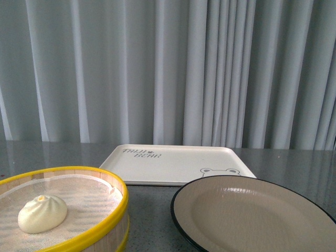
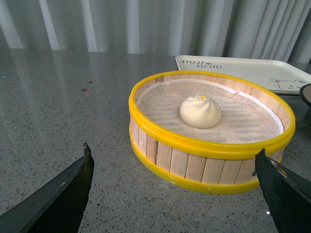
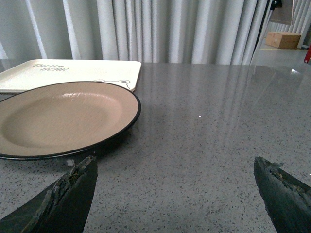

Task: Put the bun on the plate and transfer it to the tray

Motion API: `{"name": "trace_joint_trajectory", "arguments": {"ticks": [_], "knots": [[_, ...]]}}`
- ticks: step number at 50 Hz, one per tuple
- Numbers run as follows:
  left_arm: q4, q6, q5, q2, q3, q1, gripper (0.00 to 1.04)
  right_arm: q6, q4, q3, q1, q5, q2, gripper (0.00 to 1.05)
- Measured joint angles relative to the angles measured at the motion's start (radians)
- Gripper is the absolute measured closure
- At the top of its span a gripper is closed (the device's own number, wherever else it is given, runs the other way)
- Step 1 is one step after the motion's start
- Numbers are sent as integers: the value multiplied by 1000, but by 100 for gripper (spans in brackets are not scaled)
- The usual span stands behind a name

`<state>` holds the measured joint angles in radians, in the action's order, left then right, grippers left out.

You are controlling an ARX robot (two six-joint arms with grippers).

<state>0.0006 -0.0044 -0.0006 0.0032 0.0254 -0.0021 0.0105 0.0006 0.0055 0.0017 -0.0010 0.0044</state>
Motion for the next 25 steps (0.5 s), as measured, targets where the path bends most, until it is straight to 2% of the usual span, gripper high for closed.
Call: {"name": "trace_joint_trajectory", "arguments": {"ticks": [25], "knots": [[0,0,0,0,0,0,7,0,0,0,0,0,0,9]]}}
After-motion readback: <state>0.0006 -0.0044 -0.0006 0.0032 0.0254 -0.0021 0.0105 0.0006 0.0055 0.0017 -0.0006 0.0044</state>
